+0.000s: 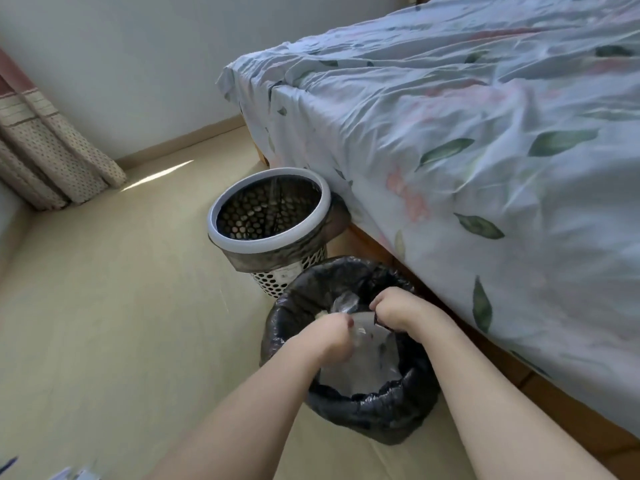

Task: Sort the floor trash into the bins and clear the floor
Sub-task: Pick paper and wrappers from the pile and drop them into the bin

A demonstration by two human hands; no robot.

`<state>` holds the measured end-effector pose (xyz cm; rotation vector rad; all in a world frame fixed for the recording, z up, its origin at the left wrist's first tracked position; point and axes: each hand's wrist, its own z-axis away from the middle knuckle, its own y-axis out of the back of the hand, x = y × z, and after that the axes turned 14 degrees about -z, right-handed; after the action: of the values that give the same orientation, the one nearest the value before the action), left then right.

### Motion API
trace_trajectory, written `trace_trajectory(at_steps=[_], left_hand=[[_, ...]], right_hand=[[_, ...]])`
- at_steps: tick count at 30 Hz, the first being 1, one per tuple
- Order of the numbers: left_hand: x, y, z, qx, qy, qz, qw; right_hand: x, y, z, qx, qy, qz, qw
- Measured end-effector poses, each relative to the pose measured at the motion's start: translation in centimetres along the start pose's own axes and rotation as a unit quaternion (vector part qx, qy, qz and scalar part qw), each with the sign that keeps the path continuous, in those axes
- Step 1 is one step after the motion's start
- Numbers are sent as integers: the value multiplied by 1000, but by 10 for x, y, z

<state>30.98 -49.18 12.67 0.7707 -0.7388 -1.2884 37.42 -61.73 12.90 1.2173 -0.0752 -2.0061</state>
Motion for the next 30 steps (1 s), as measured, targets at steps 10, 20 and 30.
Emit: trace_trajectory(at_steps=[10,20,30], left_hand=[[6,-49,-62,-225,-26,-221,948],[-42,37,24,4,-60,-52,997],[-215,33,176,199,90,78,973]], right_hand=[[4,-6,-32,-17,-36,60,997],[-46,-12,7,74,64,33,995],[-173,-153,72,5,262,157,952]])
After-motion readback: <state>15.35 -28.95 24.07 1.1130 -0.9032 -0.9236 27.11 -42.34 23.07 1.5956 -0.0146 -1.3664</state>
